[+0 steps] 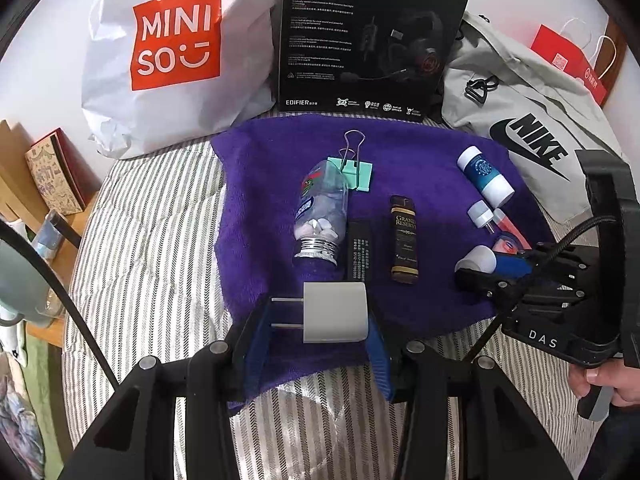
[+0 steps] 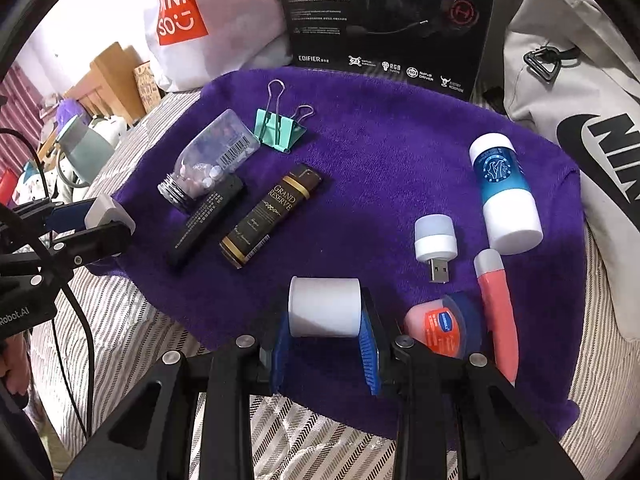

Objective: Organize rigid objects
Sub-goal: 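Carry the plug toward the towel with the left tool while the right tool releases the tape roll there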

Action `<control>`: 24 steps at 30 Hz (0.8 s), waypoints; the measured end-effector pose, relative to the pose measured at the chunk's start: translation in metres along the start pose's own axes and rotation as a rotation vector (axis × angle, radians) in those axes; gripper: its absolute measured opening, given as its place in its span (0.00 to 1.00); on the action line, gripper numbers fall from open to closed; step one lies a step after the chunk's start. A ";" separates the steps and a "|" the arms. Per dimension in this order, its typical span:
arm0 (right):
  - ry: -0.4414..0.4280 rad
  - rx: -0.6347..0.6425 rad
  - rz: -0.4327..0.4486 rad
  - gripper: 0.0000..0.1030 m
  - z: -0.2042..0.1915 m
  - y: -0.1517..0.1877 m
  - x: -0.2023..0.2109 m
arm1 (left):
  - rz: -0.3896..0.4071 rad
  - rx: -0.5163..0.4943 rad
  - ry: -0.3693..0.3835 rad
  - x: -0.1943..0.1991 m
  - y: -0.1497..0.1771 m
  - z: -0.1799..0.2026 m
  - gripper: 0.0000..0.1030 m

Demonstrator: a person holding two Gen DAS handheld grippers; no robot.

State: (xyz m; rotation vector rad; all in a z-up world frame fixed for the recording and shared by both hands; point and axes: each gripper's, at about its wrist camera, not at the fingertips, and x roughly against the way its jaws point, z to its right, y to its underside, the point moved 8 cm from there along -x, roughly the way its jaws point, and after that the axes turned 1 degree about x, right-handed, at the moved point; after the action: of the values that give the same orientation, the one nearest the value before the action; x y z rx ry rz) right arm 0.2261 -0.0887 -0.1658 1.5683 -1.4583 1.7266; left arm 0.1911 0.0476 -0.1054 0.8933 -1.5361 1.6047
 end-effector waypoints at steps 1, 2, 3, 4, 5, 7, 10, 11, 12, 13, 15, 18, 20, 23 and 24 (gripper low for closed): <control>0.002 0.002 0.000 0.30 0.000 0.000 0.000 | 0.001 -0.001 0.003 0.000 -0.001 0.001 0.41; 0.006 0.012 0.000 0.30 -0.001 0.000 0.000 | 0.001 -0.001 0.005 -0.001 -0.001 0.001 0.41; 0.012 0.024 0.001 0.30 -0.001 0.000 0.001 | 0.001 -0.001 0.006 -0.002 -0.002 0.001 0.41; 0.009 0.026 0.000 0.31 -0.002 0.000 0.001 | 0.000 -0.002 0.006 -0.002 -0.003 0.001 0.41; 0.001 0.028 -0.004 0.32 -0.002 0.001 0.001 | -0.001 -0.002 0.006 -0.003 -0.003 0.002 0.41; -0.009 0.032 -0.010 0.34 -0.003 -0.001 -0.001 | -0.001 -0.004 0.009 -0.003 -0.004 0.003 0.41; -0.015 0.019 -0.025 0.38 -0.001 -0.002 -0.001 | 0.001 -0.012 0.009 -0.003 -0.007 0.004 0.41; -0.007 0.010 -0.029 0.41 0.001 -0.001 -0.001 | 0.001 -0.014 0.008 -0.003 -0.007 0.005 0.41; 0.007 0.000 -0.027 0.46 0.004 0.000 0.001 | -0.001 -0.015 0.008 -0.004 -0.008 0.005 0.41; 0.009 -0.006 -0.023 0.48 0.006 0.000 0.003 | -0.003 -0.016 0.007 -0.004 -0.008 0.006 0.41; -0.005 -0.031 -0.018 0.51 0.010 0.003 0.007 | -0.003 -0.017 0.007 -0.004 -0.009 0.007 0.41; -0.017 -0.063 -0.012 0.54 0.017 0.008 0.015 | -0.004 -0.019 0.009 -0.003 -0.010 0.009 0.41; -0.014 -0.080 -0.004 0.54 0.022 0.012 0.020 | -0.004 -0.022 0.011 -0.003 -0.011 0.013 0.41; -0.018 -0.099 0.005 0.54 0.027 0.017 0.027 | -0.004 -0.032 0.015 -0.004 -0.013 0.018 0.41; -0.017 -0.106 0.007 0.54 0.029 0.018 0.030 | -0.004 -0.034 0.017 -0.004 -0.013 0.019 0.41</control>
State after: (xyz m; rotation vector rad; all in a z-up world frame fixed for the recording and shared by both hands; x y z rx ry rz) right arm 0.2160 -0.1308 -0.1518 1.5285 -1.5388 1.6160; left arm 0.2042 0.0284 -0.1013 0.8613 -1.5446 1.5747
